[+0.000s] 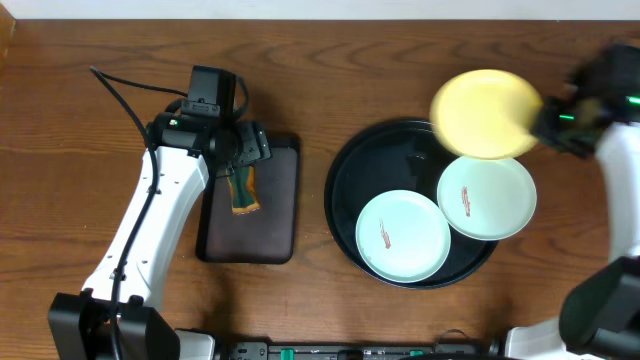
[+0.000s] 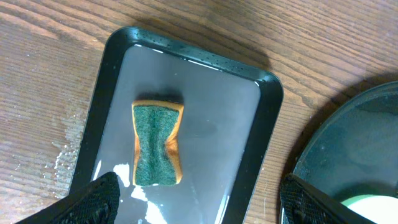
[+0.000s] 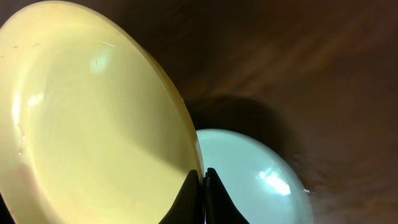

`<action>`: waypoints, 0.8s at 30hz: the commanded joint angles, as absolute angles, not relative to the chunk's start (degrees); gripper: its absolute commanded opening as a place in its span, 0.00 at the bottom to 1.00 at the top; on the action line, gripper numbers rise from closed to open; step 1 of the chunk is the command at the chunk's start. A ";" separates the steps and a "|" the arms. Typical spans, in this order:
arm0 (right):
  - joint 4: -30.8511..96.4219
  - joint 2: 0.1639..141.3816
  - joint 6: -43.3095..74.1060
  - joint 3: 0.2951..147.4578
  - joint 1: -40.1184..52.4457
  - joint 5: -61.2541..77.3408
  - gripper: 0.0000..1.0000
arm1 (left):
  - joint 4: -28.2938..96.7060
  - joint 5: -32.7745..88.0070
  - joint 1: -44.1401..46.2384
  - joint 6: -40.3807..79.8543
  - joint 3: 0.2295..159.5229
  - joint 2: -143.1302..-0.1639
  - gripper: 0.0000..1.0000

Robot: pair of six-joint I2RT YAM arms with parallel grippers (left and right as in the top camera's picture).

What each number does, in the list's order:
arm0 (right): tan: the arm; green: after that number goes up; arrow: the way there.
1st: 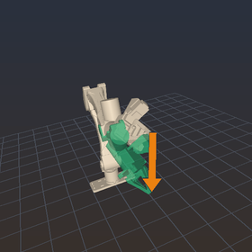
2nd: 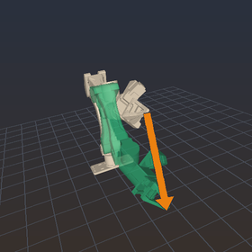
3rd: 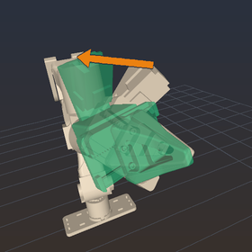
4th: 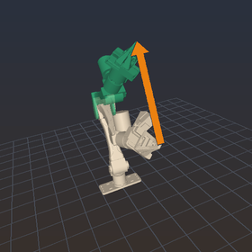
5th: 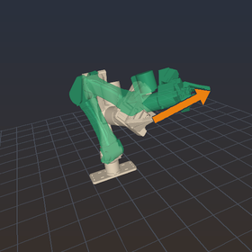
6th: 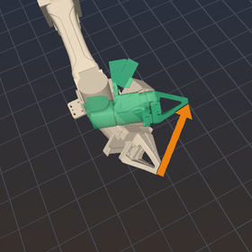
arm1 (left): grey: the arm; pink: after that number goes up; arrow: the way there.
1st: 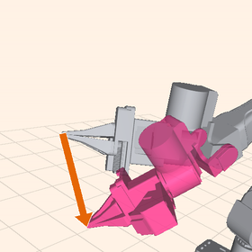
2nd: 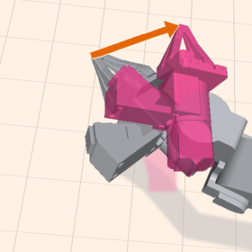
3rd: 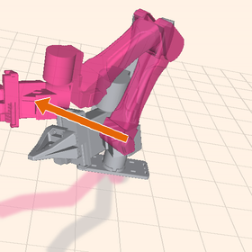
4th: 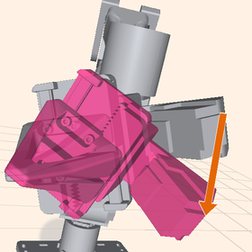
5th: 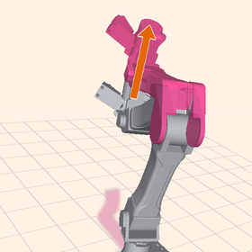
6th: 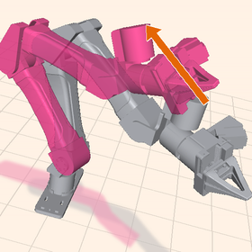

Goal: Clean dirty plates on tray and stack at the side
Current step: 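Lift the yellow plate with the right gripper and place it right of tray, then grasp the right mint-green plate and slide it to the tray's back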

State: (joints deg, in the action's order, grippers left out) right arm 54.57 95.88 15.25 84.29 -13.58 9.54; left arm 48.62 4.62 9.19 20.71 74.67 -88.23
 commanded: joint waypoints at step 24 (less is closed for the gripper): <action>45.19 100.64 17.04 67.61 -49.15 3.64 0.24 | 48.75 4.97 8.95 20.16 75.24 -88.36 0.84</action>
